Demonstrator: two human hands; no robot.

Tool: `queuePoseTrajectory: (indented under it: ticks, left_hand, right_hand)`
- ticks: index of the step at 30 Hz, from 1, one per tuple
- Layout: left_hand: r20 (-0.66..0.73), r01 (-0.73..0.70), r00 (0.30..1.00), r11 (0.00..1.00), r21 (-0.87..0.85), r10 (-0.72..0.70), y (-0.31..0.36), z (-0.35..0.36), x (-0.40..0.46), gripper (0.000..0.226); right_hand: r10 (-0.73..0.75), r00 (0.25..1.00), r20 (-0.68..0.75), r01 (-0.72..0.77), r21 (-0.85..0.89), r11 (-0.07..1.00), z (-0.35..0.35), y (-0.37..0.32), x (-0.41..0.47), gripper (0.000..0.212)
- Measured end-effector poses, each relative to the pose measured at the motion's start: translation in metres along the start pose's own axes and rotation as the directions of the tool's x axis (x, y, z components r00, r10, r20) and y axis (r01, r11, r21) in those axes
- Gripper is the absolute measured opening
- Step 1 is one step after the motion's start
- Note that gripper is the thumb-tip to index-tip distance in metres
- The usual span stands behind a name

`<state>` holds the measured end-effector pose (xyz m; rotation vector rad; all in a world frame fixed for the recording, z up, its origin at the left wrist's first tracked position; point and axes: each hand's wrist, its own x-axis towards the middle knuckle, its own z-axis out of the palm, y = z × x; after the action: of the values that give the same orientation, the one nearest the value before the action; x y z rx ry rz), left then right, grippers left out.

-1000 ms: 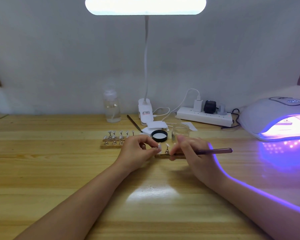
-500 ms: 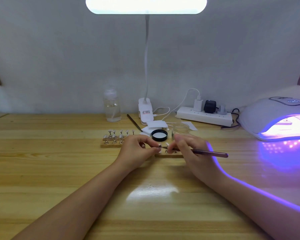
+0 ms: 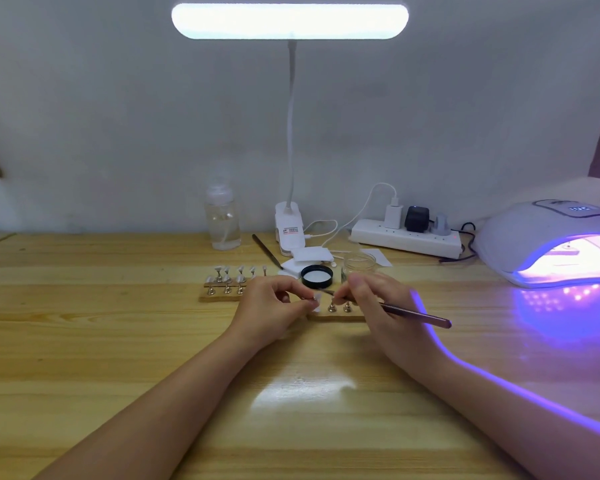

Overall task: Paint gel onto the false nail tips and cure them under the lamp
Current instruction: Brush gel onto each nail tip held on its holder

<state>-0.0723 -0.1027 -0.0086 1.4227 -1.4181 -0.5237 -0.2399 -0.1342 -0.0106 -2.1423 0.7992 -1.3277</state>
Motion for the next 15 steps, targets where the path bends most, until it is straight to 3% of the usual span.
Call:
queuePoseTrajectory:
  ticks: [3, 7, 12, 15]
  left_hand:
    - [0.004, -0.008, 1.0, 1.0, 0.01, 0.007, -0.0006, 0.0004, -0.0008, 0.016]
    - [0.002, -0.019, 1.0, 1.0, 0.024, 0.019, -0.0003, 0.0, -0.0009, 0.017]
    - [0.004, -0.012, 1.0, 1.0, 0.006, 0.012, 0.0002, 0.0002, -0.0008, 0.019]
    - [0.0, -0.007, 1.0, 1.0, -0.006, 0.007, -0.0011, 0.0005, -0.0011, 0.02]
  right_hand:
    - [0.012, 0.999, 0.03, -0.016, 0.12, 0.993, 0.002, -0.0021, -0.0023, 0.047]
    - [-0.002, 1.0, -0.012, 0.002, 0.021, 1.0, 0.0006, 0.001, 0.0, 0.039]
    - [0.005, 1.0, 0.013, -0.007, 0.118, 0.993, 0.0024, 0.001, -0.0021, 0.045]
    - [-0.014, 1.0, -0.022, 0.014, -0.022, 1.0, 0.002, 0.0029, 0.0001, 0.038]
